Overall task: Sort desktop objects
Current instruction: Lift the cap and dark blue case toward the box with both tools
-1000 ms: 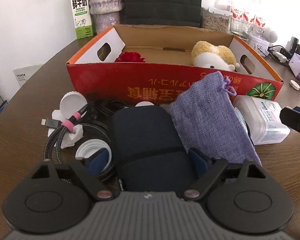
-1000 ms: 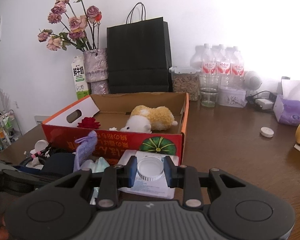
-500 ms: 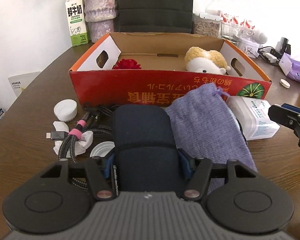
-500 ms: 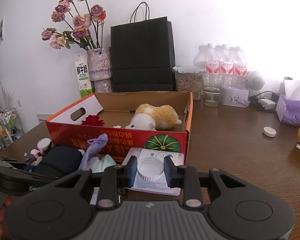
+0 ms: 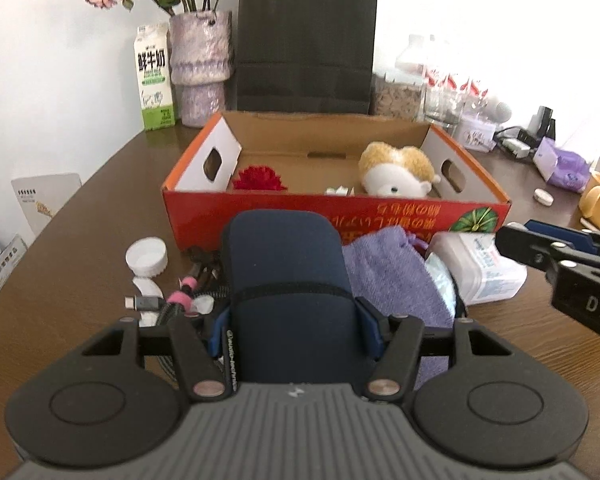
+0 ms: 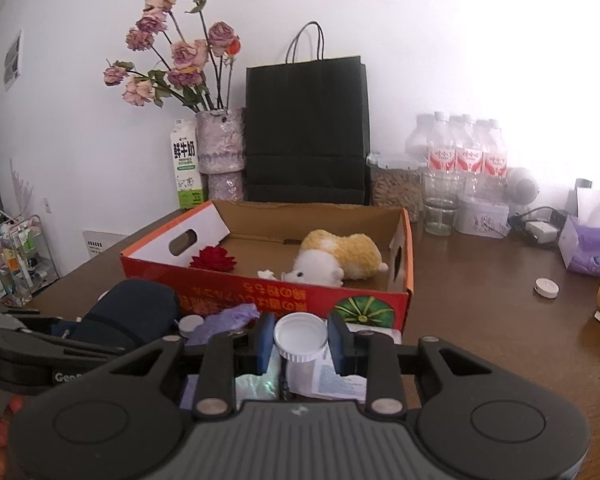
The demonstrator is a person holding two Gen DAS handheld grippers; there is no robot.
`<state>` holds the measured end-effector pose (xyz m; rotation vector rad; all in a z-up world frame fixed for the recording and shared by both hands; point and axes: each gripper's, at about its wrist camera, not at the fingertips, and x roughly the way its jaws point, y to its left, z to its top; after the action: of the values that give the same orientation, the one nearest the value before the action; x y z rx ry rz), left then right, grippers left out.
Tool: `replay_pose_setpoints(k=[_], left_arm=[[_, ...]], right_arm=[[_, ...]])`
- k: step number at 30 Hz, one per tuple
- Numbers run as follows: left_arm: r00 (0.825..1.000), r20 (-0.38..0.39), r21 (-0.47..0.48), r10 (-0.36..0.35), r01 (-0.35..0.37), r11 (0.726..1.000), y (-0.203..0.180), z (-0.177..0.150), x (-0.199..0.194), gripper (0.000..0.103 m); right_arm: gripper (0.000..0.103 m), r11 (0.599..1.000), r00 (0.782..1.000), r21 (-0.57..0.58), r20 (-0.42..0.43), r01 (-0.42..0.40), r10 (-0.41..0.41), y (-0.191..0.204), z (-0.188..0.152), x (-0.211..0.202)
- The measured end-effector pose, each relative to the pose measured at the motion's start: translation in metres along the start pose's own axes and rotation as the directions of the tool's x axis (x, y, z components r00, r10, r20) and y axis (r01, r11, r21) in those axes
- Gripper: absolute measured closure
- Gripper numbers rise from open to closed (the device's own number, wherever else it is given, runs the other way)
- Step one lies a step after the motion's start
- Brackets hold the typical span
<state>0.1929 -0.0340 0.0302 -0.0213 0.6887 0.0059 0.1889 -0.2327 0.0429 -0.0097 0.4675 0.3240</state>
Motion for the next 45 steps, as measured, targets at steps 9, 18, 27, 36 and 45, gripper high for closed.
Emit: replay_pose_setpoints(k=[9,18,27,36,45], left_arm=[[0.996,0.075,0.013,-0.054,0.053,0.999,0.007,0.019,-0.012,0.041],[0.983,0.170,0.020,-0.074,0.072,0.997,0.024,0.067,0.000,0.041],[0.971,0.238,-0.020,-0.032,0.038,0.999,0.043,0.124,0.043,0.041],[0.984,0.179,-0.043,-0.022,0.030,0.999,0.051,0.137,0.109,0.041],[0.995,0.099,-0.015,-0.017,0.019,1.000,0.051,0.127,0.143,0.041]], right_arm=[[0.076,1.000,1.000,-0.021,0.023,0.011,-0.010,0.018,0.018,-0.001],[0.076,0.999,0.998,-0.043,0.065,0.013,-0.010,0.033,0.058,0.027],[0.076,0.999,0.995,-0.042,0.097,0.003,0.001,0.038,0.109,0.082],[0.076,0.999,0.999,-0.023,0.017,-0.032,0.032,0.035,0.117,0.151],[0.076,1.000,0.997,-0.022,-0.079,-0.022,0.020,0.032,0.095,0.186]])
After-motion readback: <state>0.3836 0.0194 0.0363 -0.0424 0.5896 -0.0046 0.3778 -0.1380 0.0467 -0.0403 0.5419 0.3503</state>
